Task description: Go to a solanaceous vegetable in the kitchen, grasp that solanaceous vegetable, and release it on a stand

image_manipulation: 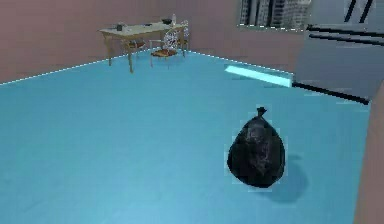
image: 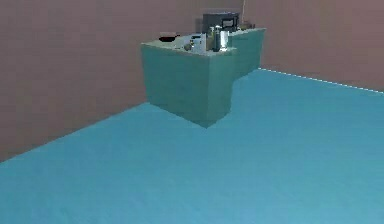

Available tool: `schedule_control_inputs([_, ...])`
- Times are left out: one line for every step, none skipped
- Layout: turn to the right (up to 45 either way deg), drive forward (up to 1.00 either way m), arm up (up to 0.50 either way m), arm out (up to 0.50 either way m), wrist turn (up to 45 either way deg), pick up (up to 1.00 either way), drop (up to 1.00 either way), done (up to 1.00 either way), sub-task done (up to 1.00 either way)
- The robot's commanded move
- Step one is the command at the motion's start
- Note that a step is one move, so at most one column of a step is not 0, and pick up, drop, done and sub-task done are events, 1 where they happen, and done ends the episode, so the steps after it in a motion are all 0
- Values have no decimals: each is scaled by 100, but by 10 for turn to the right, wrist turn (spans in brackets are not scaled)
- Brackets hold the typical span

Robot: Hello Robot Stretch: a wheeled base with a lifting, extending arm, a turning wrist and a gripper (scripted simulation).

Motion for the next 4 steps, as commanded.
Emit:
schedule_control_inputs([0,100,0,0,0,0,0,0,0])
schedule_control_inputs([0,70,0,0,0,0,0,0,0])
schedule_control_inputs([-450,0,0,0,0,0,0,0,0])
schedule_control_inputs([-420,0,0,0,0,0,0,0,0])
